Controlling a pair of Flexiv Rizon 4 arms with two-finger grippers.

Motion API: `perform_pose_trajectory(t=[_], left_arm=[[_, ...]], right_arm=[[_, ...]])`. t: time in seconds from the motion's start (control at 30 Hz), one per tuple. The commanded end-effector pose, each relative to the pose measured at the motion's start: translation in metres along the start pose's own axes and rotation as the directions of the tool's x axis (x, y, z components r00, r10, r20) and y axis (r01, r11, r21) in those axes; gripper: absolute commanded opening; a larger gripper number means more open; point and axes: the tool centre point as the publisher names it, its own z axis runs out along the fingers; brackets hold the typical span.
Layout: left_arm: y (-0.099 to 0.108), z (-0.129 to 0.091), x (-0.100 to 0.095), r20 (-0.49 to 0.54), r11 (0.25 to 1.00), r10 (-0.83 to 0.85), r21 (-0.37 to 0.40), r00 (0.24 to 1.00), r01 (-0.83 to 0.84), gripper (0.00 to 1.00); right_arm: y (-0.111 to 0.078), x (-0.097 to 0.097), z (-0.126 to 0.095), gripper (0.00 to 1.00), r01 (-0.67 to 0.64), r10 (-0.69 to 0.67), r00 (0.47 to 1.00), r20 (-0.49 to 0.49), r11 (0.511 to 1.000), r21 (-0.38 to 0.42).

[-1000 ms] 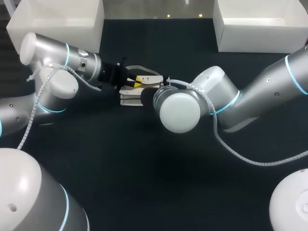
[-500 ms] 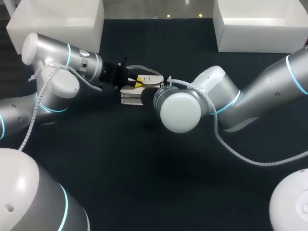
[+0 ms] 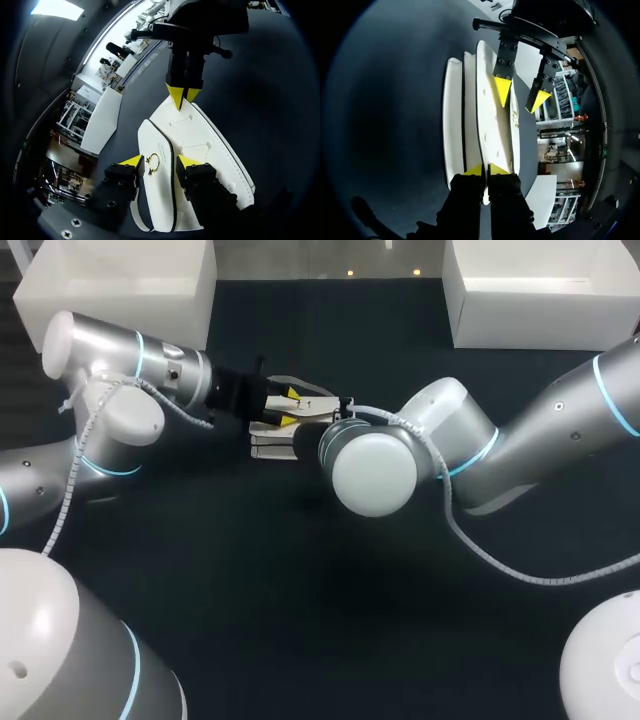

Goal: Pick up the bag, open it, inspect its contents, close it, and place it on the opposite side

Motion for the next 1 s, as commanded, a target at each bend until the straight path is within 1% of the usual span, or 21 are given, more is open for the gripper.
perform_pose_trajectory(t=[0.03, 0.07, 0.1, 0.13, 0.17, 0.2, 0.23, 0.27, 0.3, 0.4, 0.5, 0.53, 0.73, 0.77, 0.83, 0.9, 0.97, 1.0], left_arm=[[-0.003, -0.014, 0.002, 0.022, 1.000, -0.027, 0.004, 0.999, 0.027, 0.70], [-0.003, -0.017, 0.001, 0.028, 0.999, -0.037, 0.002, 0.999, 0.037, 0.69], [-0.003, -0.020, 0.001, 0.034, 0.999, -0.047, 0.008, 0.998, 0.047, 0.69], [-0.003, -0.024, 0.000, 0.040, 0.998, -0.058, 0.011, 0.998, 0.057, 0.69], [-0.004, -0.028, -0.001, 0.046, 0.998, -0.065, 0.009, 0.997, 0.065, 0.72], [-0.005, -0.031, -0.002, 0.048, 0.997, -0.071, 0.019, 0.996, 0.070, 0.78], [-0.005, -0.035, -0.003, 0.052, 0.996, -0.082, 0.024, 0.995, 0.081, 0.87], [-0.006, -0.039, -0.004, 0.054, 0.995, -0.092, 0.030, 0.994, 0.090, 0.93], [-0.007, -0.043, -0.006, 0.055, 0.994, -0.104, 0.042, 0.993, 0.102, 0.95], [-0.010, -0.052, -0.009, 0.055, 0.990, -0.134, 0.058, 0.989, 0.131, 0.94], [-0.012, -0.063, -0.013, 0.037, 0.983, -0.179, 0.054, 0.983, 0.177, 1.00], [-0.013, -0.065, -0.014, 0.031, 0.981, -0.190, 0.050, 0.981, 0.188, 1.00], [-0.010, -0.086, -0.019, -0.057, 0.952, -0.305, -0.013, 0.951, 0.305, 1.00], [-0.010, -0.089, -0.019, -0.073, 0.946, -0.325, -0.023, 0.943, 0.324, 1.00], [-0.009, -0.093, -0.019, -0.112, 0.935, -0.355, -0.034, 0.928, 0.353, 1.00], [-0.010, -0.099, -0.017, -0.156, 0.922, -0.386, -0.071, 0.909, 0.380, 1.00], [-0.011, -0.101, -0.016, -0.175, 0.919, -0.394, -0.086, 0.902, 0.384, 1.00], [-0.013, -0.102, -0.015, -0.206, 0.917, -0.398, -0.097, 0.894, 0.387, 1.00]], right_arm=[[-0.001, 0.000, -0.002, 0.06, -0.009, 0.009, 1.000, 0.013, 1.000, -0.002], [-0.002, -0.002, -0.003, 0.33, -0.012, 0.012, 1.000, 0.015, 1.000, -0.006], [-0.002, -0.003, -0.004, 0.49, -0.013, 0.013, 1.000, 0.016, 1.000, -0.007], [-0.002, -0.005, -0.005, 1.00, -0.017, 0.017, 1.000, 0.017, 1.000, -0.007], [-0.003, -0.006, -0.007, 1.00, -0.025, 0.026, 1.000, 0.017, 0.999, -0.019], [-0.003, -0.009, -0.009, 1.00, -0.028, 0.029, 0.999, 0.017, 0.999, -0.024], [-0.003, -0.010, -0.010, 1.00, -0.029, 0.030, 0.999, 0.014, 0.999, -0.029], [-0.004, -0.013, -0.012, 1.00, -0.031, 0.032, 0.999, 0.004, 0.999, -0.040], [-0.004, -0.015, -0.014, 1.00, -0.030, 0.029, 0.999, -0.014, 0.998, -0.048], [-0.004, -0.023, -0.019, 1.00, -0.040, 0.038, 0.998, -0.045, 0.997, -0.059], [-0.004, -0.036, -0.026, 1.00, -0.053, 0.046, 0.995, -0.085, 0.995, -0.080], [-0.005, -0.039, -0.028, 1.00, -0.059, 0.051, 0.994, -0.092, 0.995, -0.085], [-0.012, -0.068, -0.034, 1.00, -0.108, 0.091, 0.974, -0.208, 0.992, -0.068], [-0.013, -0.072, -0.035, 1.00, -0.097, 0.081, 0.972, -0.221, 0.993, -0.062], [-0.016, -0.077, -0.035, 1.00, -0.113, 0.095, 0.964, -0.250, 0.992, -0.059], [-0.017, -0.083, -0.034, 1.00, -0.101, 0.086, 0.953, -0.291, 0.994, -0.038], [-0.018, -0.087, -0.033, 1.00, -0.097, 0.084, 0.946, -0.314, 0.995, -0.026], [-0.018, -0.089, -0.032, 1.00, -0.091, 0.080, 0.940, -0.332, 0.996, -0.017]])
